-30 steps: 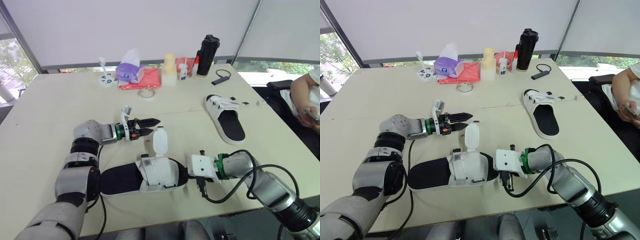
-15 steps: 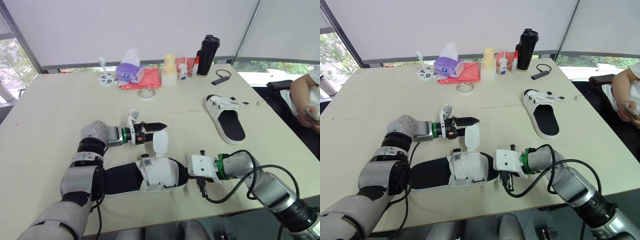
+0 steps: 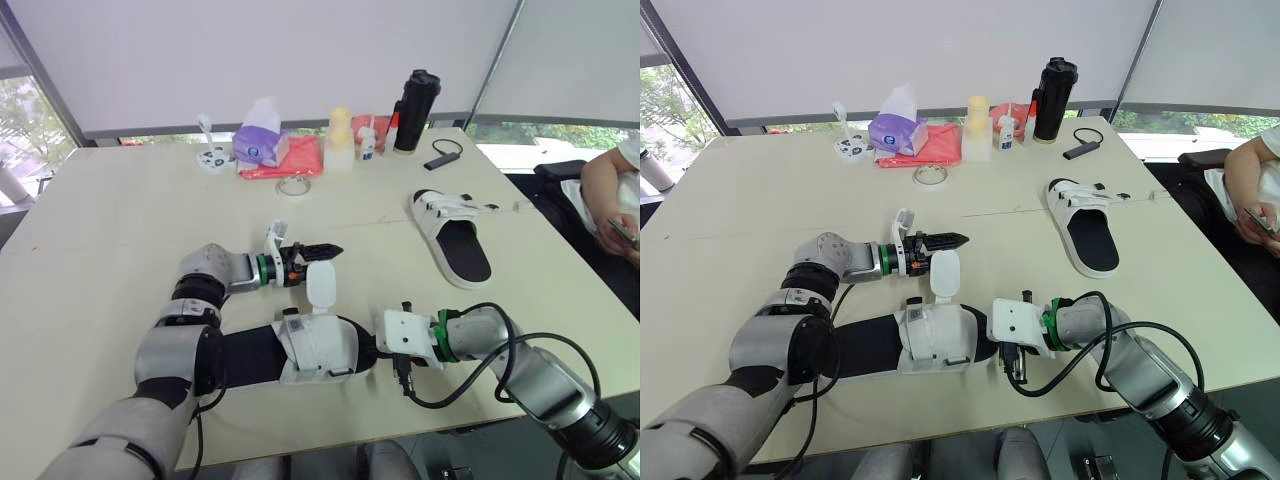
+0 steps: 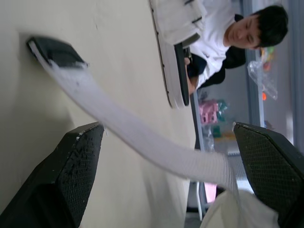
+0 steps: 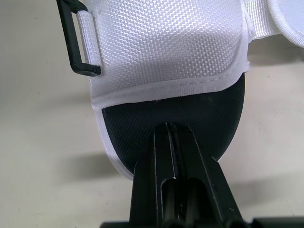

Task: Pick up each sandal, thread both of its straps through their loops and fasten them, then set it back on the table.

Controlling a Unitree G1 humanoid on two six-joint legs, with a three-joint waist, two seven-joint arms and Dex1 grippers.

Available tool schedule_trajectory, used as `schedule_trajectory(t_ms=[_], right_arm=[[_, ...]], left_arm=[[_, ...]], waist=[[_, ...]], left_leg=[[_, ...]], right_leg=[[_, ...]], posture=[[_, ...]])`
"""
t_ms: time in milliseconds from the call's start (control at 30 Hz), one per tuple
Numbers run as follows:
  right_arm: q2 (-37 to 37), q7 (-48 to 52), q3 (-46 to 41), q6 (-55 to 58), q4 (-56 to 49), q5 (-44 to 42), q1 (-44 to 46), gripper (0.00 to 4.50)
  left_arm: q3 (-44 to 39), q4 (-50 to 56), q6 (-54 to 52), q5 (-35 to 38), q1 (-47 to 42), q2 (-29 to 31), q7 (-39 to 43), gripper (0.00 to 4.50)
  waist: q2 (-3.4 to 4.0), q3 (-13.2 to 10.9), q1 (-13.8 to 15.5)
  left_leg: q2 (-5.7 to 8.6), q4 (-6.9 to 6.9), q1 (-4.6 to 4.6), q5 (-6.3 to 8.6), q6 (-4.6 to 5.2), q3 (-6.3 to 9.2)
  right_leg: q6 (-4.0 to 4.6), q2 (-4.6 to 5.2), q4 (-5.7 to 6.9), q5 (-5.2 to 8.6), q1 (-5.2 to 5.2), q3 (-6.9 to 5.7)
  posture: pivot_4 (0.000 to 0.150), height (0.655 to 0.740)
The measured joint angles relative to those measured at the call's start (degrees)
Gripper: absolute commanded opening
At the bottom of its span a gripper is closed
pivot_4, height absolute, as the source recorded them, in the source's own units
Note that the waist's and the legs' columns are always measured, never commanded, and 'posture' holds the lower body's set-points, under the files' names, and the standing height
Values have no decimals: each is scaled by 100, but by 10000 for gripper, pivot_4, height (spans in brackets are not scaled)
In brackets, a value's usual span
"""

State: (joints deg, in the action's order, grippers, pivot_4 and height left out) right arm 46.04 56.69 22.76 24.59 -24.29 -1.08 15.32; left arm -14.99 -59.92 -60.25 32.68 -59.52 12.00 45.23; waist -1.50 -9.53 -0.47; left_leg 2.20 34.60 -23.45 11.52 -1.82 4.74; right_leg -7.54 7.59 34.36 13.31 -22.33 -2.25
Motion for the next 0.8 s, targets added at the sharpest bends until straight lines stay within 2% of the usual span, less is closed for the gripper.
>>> schedule_trajectory(t_ms=[67,167,400,567,633,700,800], right_arm=[[0,0,0,0,-2,0,0,0],[1,0,0,1,-2,0,2,0],[1,0,0,2,-2,0,3,0],[2,0,0,3,-2,1,3,0],[1,0,-1,3,-3,1,6,0],[2,0,1,3,-8,2,6,0],[4,0,4,3,-18,8,3,0]], left_arm=[[-43,-137,159,-34,-22,-16,-43,44790],[-51,-291,323,-86,-24,-66,-67,36544],[-55,-301,410,-101,-32,-115,-63,1873],[-57,-300,558,-117,-32,-115,-15,835],[197,-77,708,-279,-3,-78,300,835],[720,565,882,-496,116,25,854,835],[1676,2204,1587,-853,577,363,1853,835]], waist=[[0,0,-2],[0,0,-1],[-1,0,-2],[-1,0,-2],[-2,-2,-3],[-2,-2,-9],[2,0,-17]], left_leg=[[0,0,0,-1,1,-1],[0,1,0,-1,1,-1],[0,2,0,1,-1,-1],[0,2,-1,1,-2,-1],[0,2,-3,2,-3,-2],[0,2,-4,3,-6,-3],[-6,2,-4,10,-18,-6]], right_leg=[[-2,0,0,-1,0,0],[-4,0,0,-3,0,0],[-6,0,0,-3,0,0],[-6,0,0,-4,0,0],[-6,0,-1,-3,-1,0],[-3,0,-2,-4,-1,0],[22,1,-6,1,-1,2]], posture=[[1500,7400],[1500,7400],[1500,7400],[1500,7400],[1500,7400],[1500,7400],[1500,7400]])
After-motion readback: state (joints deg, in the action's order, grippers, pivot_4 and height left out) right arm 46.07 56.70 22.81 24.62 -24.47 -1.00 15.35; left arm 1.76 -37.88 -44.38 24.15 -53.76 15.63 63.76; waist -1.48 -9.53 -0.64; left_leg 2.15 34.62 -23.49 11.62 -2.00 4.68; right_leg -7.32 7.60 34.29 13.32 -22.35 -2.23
